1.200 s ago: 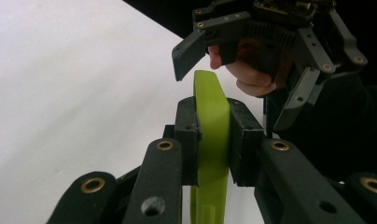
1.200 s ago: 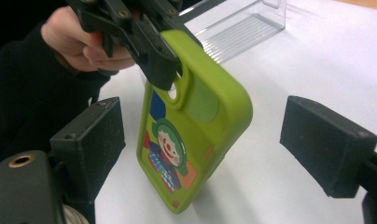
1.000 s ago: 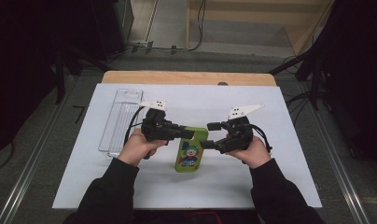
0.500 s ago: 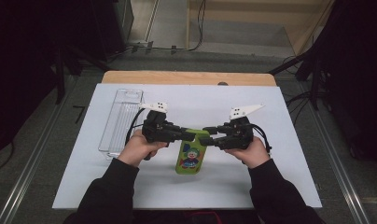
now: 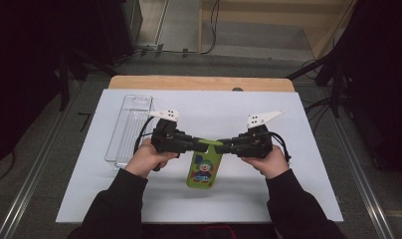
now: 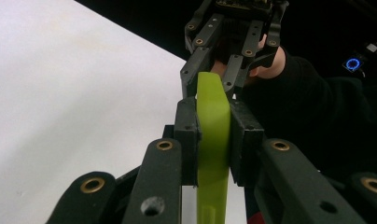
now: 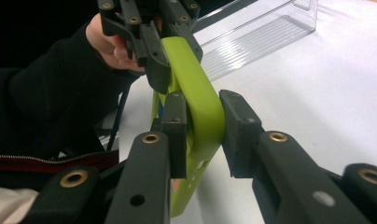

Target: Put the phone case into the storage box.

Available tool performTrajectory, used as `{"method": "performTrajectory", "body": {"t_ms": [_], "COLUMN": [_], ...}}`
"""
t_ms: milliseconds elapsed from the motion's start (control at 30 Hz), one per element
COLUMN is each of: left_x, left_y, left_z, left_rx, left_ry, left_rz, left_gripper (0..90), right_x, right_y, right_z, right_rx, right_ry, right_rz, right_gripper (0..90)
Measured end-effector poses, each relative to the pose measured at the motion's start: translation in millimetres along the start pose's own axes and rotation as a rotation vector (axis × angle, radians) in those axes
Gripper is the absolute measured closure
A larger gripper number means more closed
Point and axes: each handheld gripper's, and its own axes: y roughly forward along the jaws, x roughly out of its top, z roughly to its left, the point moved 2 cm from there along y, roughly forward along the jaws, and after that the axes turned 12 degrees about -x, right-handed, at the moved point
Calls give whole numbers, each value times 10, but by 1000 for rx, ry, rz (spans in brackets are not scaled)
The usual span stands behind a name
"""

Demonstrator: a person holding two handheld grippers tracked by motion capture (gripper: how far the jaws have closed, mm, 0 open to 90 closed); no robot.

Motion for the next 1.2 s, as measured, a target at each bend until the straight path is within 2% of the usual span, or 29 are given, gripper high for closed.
{"method": "performTrajectory", "body": {"t_ms": [267, 433, 567, 633, 700, 767, 867, 933, 967, 1100, 1200], "left_x": [-8, -9, -5, 2, 8, 13, 27, 38, 45, 61, 75], "left_y": [1, 0, -10, -30, -46, -52, -59, -70, -73, -61, -61], "left_z": [-9, -6, -1, 7, 2, 9, 19, 5, -9, -51, -67], "left_rx": [-6, 1, 15, 9, 21, 25, 44, 45, 57, 110, 151], "left_ry": [17, 13, 4, -2, -6, -18, -72, -82, -73, -45, -35], "left_rz": [3, 7, -9, -28, -40, -40, -45, -56, -58, -19, -10], "left_gripper": [752, 737, 696, 638, 582, 429, 386, 370, 342, 338, 309], "right_x": [42, 43, 53, 57, 56, 63, 67, 71, 71, 73, 74], "right_y": [-34, -32, -39, -40, -40, -41, -45, -49, -52, -68, -90], "right_z": [49, 44, 48, 46, 44, 50, 57, 58, 57, 33, 8], "right_rx": [-5, 6, 8, 5, 5, 8, 3, -5, -8, -30, -42], "right_ry": [-57, -44, -36, -24, -17, -5, -1, 1, 4, 38, 65], "right_rz": [38, 44, 46, 53, 54, 58, 60, 62, 61, 59, 57], "right_gripper": [744, 746, 749, 749, 749, 749, 749, 749, 749, 749, 749]}}
